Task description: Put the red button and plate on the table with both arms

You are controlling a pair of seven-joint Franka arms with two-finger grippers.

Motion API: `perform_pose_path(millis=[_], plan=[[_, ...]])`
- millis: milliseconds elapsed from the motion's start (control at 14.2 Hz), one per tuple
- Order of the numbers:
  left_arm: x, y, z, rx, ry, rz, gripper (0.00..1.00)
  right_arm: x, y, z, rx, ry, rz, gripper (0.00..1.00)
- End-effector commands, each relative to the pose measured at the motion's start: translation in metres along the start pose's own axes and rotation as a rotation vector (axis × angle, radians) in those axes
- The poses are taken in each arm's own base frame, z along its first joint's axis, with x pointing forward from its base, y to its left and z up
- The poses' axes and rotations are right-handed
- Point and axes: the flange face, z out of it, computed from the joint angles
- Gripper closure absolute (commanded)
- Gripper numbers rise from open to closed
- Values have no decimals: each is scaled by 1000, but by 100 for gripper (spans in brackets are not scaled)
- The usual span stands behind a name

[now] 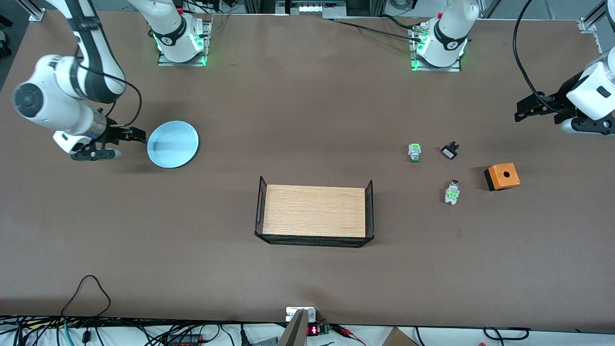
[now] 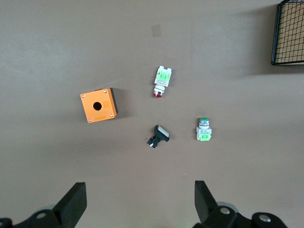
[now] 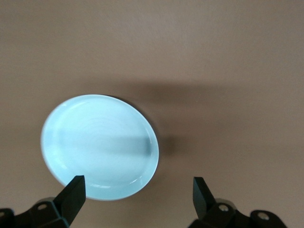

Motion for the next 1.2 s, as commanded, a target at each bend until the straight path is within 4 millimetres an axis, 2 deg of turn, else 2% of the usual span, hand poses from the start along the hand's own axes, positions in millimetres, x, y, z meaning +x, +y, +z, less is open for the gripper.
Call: perform_pose_path(millis=[0, 141, 423, 563, 704, 775, 915, 986, 1127], plan=[[1, -1, -3, -15, -6, -2, 0, 20, -26, -80, -3, -30, 13, 0], [1, -1, -3, -14, -6, -1, 0, 24, -36, -121, -10, -17, 42, 0], [1, -1, -3, -15, -6, -2, 0, 29, -50, -181, -8, 13, 55, 0], [1, -1, -3, -15, -6, -4, 0, 27, -58, -224, -17, 21, 118, 0], [1, -1, -3, -15, -6, -4, 0, 24, -64, -258, -26, 56, 110, 0], [1, -1, -3, -15, -6, -2, 0, 23, -57, -268, -24, 80, 117, 0], [1, -1, -3, -14, -6, -2, 0, 18, -28, -295, -24, 141, 167, 0], [1, -1, -3, -15, -6, -2, 0, 14, -8, -301, -17, 148, 204, 0], [1, -1, -3, -15, -6, -2, 0, 4, 5, -305, -19, 153, 233, 0]])
